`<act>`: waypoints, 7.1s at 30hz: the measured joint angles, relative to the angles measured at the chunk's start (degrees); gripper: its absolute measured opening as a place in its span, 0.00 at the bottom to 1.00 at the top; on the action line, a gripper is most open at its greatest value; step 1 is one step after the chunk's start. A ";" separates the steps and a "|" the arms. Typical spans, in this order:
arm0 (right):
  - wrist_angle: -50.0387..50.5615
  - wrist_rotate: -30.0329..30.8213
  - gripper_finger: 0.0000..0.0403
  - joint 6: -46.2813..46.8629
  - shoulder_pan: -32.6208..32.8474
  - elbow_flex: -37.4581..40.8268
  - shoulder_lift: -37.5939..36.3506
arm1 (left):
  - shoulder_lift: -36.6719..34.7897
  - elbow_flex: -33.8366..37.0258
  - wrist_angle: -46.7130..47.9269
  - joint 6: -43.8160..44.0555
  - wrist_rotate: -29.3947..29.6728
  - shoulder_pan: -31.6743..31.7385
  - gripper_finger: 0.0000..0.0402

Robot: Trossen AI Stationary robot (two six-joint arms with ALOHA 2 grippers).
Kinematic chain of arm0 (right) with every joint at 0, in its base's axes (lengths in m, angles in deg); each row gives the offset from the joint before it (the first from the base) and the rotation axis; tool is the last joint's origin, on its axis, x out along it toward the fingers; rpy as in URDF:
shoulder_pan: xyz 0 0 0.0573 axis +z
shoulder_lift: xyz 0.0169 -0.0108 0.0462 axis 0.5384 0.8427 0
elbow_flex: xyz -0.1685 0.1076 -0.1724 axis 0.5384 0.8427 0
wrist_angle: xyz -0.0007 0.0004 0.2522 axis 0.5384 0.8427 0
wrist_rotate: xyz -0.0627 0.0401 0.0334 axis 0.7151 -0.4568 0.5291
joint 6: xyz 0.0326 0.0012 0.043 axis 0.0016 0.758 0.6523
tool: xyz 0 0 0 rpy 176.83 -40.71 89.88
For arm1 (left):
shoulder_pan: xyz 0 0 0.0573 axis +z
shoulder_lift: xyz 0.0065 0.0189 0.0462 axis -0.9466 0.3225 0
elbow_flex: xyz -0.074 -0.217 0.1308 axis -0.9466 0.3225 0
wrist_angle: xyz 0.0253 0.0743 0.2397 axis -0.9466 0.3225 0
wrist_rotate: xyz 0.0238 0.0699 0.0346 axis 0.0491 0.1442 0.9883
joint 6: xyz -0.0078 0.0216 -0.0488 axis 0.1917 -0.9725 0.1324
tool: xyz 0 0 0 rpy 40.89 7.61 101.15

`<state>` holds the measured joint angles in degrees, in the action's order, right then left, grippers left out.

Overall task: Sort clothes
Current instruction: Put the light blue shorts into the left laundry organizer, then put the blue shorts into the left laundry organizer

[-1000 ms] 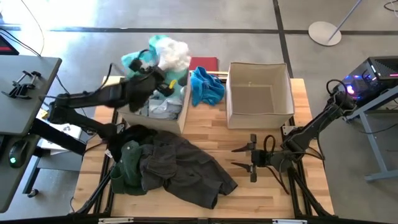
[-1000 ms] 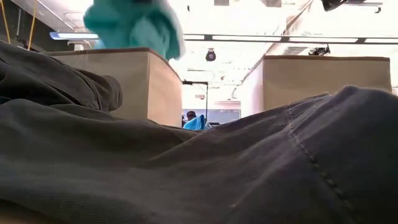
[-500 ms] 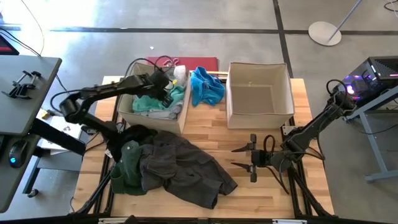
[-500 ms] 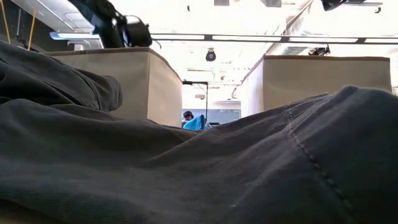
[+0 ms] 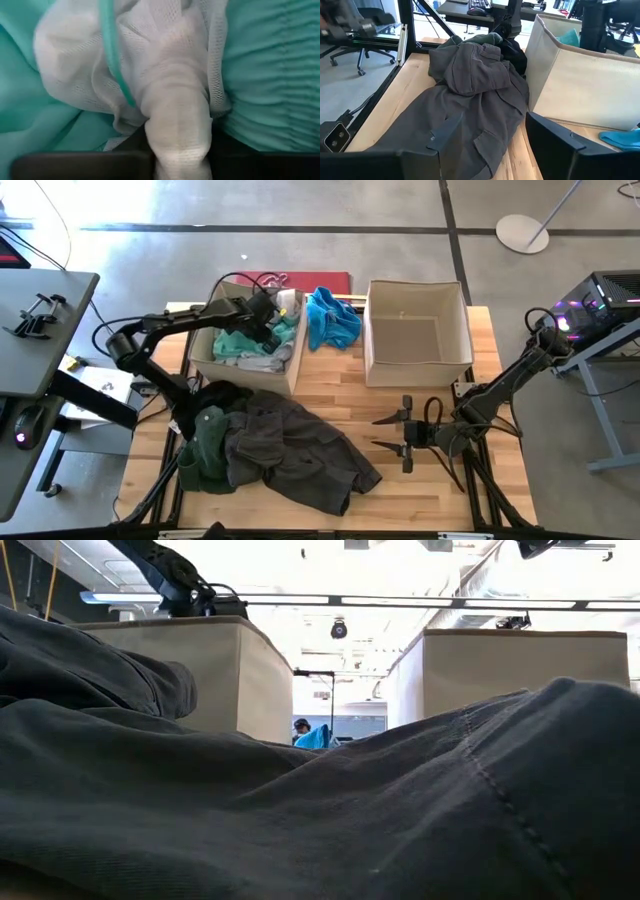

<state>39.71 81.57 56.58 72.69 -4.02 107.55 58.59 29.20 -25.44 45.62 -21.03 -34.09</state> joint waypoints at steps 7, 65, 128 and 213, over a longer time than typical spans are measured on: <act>0.00 0.00 0.50 0.07 0.00 0.00 0.00 | -5.18 -9.34 11.82 0.61 -1.92 -0.66 0.45; 2.57 0.05 0.50 2.73 0.00 0.04 0.02 | -18.34 -3.82 6.58 4.19 -1.89 -3.44 0.13; 1.67 -0.90 0.50 1.44 -3.76 0.04 0.02 | 18.71 -34.96 14.36 -0.25 16.47 -8.43 0.05; 6.80 -0.85 0.50 8.41 -3.76 0.22 0.02 | 40.31 -46.65 -2.45 0.78 1.78 -11.08 0.24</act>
<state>46.51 80.71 65.00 68.93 -3.80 107.57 98.90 -17.45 -27.88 46.40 -19.25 -45.17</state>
